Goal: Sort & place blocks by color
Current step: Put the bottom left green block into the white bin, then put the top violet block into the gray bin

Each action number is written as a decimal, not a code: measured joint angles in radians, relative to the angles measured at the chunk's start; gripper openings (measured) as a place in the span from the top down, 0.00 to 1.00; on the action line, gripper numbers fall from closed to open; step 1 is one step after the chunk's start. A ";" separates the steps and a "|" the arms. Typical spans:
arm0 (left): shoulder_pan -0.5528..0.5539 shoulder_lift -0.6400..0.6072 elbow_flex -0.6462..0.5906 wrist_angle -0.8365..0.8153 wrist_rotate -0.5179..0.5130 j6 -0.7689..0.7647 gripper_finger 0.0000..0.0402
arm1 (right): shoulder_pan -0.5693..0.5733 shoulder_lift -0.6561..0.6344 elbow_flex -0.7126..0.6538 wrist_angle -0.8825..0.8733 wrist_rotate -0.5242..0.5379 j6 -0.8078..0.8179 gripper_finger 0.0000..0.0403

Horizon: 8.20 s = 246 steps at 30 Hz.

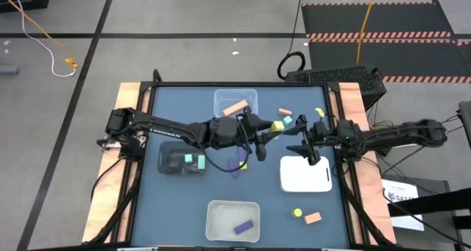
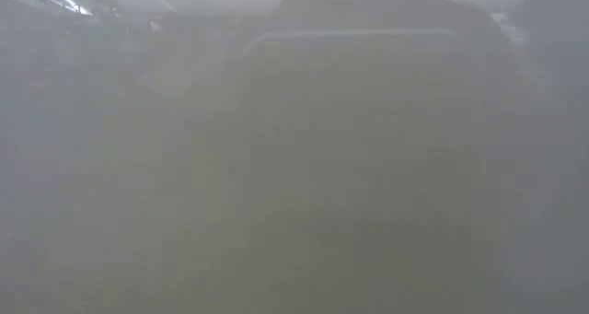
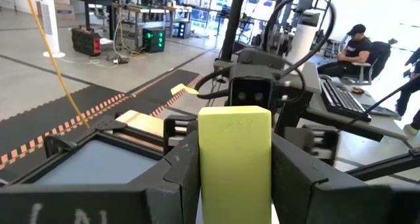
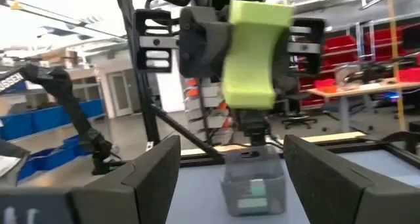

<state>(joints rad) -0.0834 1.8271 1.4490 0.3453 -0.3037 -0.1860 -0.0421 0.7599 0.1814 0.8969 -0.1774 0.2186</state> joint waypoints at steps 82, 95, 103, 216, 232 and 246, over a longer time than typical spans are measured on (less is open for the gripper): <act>-0.053 -0.019 0.000 -0.694 -0.108 -0.289 0.51 | 0.052 0.083 0.252 -0.772 -0.222 0.477 0.72; -0.053 -0.018 0.000 -0.881 -0.054 -0.417 0.51 | 0.400 0.084 0.252 -1.075 -0.197 0.902 0.72; -0.053 -0.018 -0.078 -0.865 -0.054 -0.558 0.51 | 0.433 0.084 0.252 -1.174 -0.165 0.900 0.50; -0.183 -0.201 -0.196 -0.255 -0.035 -0.180 0.85 | 0.177 -0.076 0.253 -0.772 0.233 0.024 0.05; -0.427 0.023 -0.196 -0.294 -0.042 -0.769 0.84 | 0.177 -0.076 0.253 -0.774 0.233 -0.080 0.05; -0.560 0.019 -0.196 -0.436 -0.056 -1.180 0.84 | 0.176 -0.076 0.253 -0.847 0.233 -0.149 0.05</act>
<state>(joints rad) -0.6434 1.8465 1.2530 -0.0908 -0.3597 -1.3655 0.1341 0.6842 0.4339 0.0502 0.0555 0.0695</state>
